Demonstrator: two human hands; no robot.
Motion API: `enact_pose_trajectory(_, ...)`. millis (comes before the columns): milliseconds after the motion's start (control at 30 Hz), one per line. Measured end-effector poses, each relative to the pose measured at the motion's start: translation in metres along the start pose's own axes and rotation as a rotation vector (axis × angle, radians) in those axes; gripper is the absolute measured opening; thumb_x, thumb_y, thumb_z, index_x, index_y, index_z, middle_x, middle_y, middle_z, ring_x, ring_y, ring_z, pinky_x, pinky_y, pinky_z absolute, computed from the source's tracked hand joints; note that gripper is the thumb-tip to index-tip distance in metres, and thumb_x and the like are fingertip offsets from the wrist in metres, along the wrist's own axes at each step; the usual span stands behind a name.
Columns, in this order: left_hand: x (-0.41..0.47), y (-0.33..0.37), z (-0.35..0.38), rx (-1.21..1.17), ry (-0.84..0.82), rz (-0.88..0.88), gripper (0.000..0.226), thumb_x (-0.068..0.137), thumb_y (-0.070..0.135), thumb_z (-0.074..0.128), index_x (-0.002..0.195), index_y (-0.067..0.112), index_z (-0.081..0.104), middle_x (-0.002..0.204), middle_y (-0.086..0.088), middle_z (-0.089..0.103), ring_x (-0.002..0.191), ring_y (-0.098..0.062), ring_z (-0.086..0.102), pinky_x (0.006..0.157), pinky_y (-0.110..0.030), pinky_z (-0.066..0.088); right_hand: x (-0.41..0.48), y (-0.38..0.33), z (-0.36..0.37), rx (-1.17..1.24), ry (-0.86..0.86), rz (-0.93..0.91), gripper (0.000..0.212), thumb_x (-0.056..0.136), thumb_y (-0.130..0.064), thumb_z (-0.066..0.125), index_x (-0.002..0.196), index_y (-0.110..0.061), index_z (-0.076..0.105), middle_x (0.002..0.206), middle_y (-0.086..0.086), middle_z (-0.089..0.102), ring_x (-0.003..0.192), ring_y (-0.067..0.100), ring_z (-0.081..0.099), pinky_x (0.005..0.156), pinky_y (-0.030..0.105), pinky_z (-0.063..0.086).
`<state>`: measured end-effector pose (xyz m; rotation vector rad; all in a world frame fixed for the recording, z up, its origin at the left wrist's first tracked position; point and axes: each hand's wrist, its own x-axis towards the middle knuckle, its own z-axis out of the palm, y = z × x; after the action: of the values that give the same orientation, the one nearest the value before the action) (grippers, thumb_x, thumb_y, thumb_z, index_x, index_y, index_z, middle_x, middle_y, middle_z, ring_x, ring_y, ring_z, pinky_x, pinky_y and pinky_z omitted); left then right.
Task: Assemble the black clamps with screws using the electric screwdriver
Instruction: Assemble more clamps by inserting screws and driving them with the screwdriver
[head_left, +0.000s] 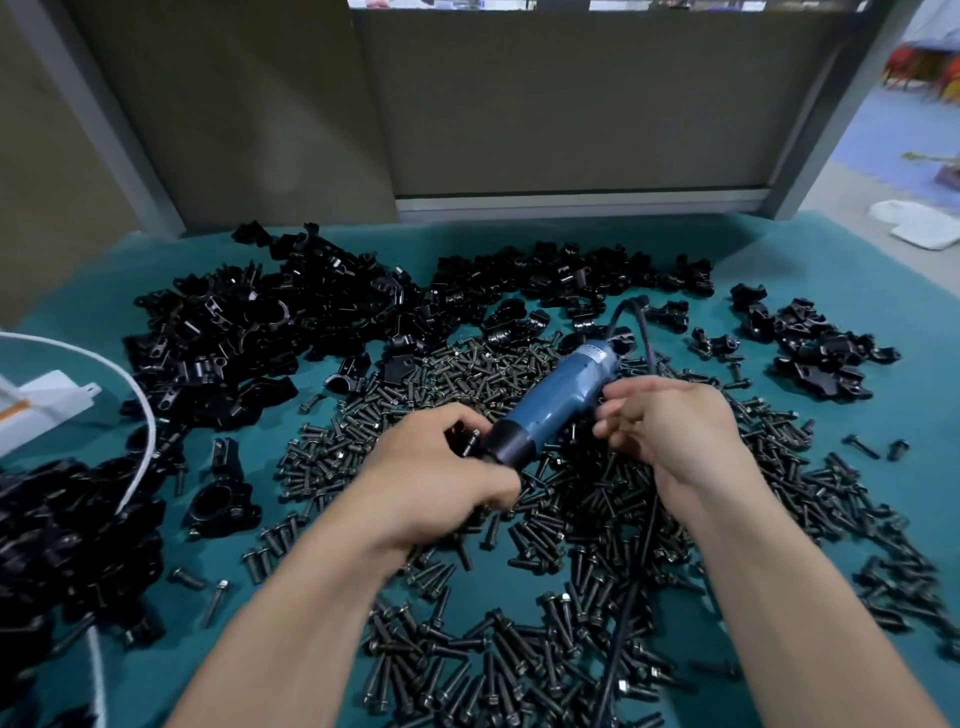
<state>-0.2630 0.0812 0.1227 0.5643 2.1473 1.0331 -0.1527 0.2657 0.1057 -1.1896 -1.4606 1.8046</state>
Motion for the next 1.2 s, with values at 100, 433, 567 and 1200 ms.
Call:
enact_pose_trajectory(100,-0.004,-0.006,-0.009,-0.509,-0.253,-0.055,0.054,0.057,0.003,0.077,0.109,0.015,0.075,0.083,-0.01,0.073,0.071,-0.022,0.065,0.068,-0.036,0.055,-0.004,0.003,0.004,0.104,0.04,-0.056,0.016,0.091,0.01,0.058,0.09,-0.004,0.067,0.082,0.012,0.075,0.061,0.014,0.068,0.054,0.022,0.055)
enact_pose_trajectory(433,-0.016,-0.023,0.027,-0.218,0.191,0.213,0.059,0.048,0.016,0.075,0.099,0.045,0.066,0.079,0.009,0.065,0.062,-0.013,0.058,0.057,-0.034,0.047,-0.021,0.001,0.024,0.408,-0.3,0.026,0.031,0.102,-0.031,0.059,0.126,-0.013,0.067,0.108,0.014,0.076,0.101,0.033,0.074,0.09,0.056,0.061)
enact_pose_trajectory(567,-0.022,-0.022,0.04,0.356,0.509,0.589,0.077,0.057,0.004,0.091,0.106,0.05,0.053,0.098,0.025,0.05,0.082,-0.003,0.052,0.064,-0.018,0.041,-0.02,-0.001,0.027,0.532,-0.253,0.112,0.045,0.096,-0.044,0.065,0.126,-0.01,0.06,0.109,0.022,0.072,0.098,0.037,0.074,0.089,0.06,0.06)
enact_pose_trajectory(1200,-0.015,-0.03,0.038,-0.341,0.399,0.434,0.039,0.079,0.032,0.06,0.116,0.043,0.065,0.087,0.001,0.062,0.067,-0.004,0.054,0.07,-0.036,0.045,-0.018,-0.004,0.017,0.78,-0.34,0.156,0.04,0.094,-0.05,0.055,0.095,-0.011,0.053,0.094,0.019,0.067,0.057,0.022,0.053,0.047,0.027,0.049)
